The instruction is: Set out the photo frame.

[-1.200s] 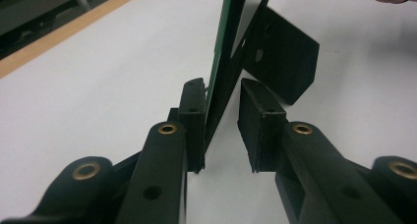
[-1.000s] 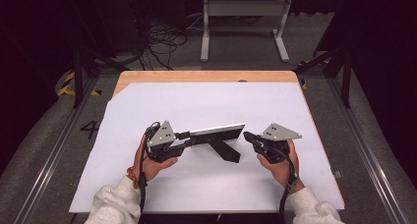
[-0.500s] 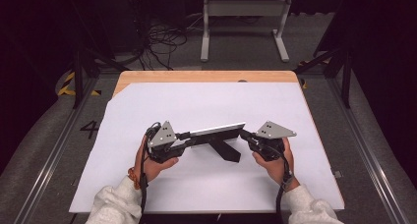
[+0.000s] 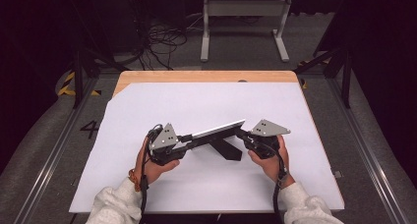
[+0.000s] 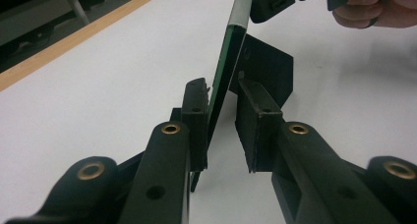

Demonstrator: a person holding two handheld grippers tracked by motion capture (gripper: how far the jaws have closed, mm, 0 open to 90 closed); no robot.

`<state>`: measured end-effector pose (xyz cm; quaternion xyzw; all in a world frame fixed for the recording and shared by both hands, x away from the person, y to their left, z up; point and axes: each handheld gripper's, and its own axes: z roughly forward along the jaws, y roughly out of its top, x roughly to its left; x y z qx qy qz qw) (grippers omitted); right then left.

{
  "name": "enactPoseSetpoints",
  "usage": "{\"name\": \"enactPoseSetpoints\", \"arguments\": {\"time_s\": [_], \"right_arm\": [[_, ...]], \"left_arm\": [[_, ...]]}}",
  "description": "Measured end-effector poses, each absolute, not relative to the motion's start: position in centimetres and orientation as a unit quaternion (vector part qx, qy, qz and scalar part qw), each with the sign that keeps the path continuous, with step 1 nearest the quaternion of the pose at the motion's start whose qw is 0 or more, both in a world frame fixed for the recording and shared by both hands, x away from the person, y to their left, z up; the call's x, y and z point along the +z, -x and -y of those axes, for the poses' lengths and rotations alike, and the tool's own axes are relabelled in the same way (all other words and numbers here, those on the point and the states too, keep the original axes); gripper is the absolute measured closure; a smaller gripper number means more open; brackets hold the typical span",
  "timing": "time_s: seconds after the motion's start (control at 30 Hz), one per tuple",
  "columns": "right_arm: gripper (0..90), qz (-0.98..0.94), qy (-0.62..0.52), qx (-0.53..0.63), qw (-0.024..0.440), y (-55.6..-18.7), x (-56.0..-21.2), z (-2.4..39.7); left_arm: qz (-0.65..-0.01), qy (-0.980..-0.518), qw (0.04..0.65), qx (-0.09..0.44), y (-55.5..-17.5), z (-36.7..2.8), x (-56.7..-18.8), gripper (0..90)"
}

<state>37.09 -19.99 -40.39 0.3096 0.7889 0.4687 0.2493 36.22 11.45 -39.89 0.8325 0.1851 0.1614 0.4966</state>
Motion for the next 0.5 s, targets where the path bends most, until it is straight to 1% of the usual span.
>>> {"name": "enactPoseSetpoints", "arguments": {"time_s": [0.5], "right_arm": [[88.8, -0.787, -0.309, 0.473, 0.249, -37.55, -40.59, 19.15]], "left_arm": [[-0.177, -0.841, 0.486, 0.16, -36.02, -10.92, -40.32, 74.3]]}}
